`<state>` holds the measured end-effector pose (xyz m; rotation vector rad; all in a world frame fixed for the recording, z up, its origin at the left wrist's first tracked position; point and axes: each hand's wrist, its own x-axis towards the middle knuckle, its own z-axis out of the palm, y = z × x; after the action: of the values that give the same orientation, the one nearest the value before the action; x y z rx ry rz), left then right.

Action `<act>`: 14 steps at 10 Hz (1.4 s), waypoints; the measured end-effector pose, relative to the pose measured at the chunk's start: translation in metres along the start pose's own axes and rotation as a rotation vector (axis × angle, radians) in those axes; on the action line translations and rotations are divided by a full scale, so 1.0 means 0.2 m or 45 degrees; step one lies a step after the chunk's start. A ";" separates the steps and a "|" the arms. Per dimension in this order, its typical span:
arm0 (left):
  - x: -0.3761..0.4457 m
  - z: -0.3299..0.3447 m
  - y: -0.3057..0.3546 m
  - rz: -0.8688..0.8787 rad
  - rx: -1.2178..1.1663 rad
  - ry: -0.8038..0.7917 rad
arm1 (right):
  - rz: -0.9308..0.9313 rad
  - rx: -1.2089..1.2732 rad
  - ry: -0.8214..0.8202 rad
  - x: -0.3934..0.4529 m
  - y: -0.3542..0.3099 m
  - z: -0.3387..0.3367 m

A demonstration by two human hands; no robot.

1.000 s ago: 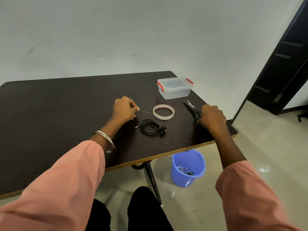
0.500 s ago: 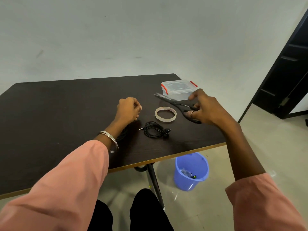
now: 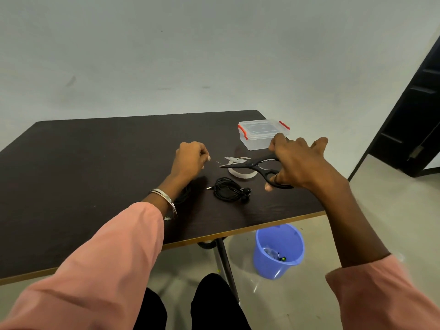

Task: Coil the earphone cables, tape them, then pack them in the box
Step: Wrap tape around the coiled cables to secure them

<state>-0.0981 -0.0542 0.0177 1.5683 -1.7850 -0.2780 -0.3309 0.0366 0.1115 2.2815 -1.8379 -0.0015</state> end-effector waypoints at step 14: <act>-0.05 -0.01 0.00 0.025 0.025 0.043 | -0.064 -0.151 0.112 0.09 -0.23 0.04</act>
<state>-0.0970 -0.0450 0.0156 1.5595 -1.7809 -0.2242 -0.2841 0.0278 0.0994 2.2095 -1.6902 -0.0173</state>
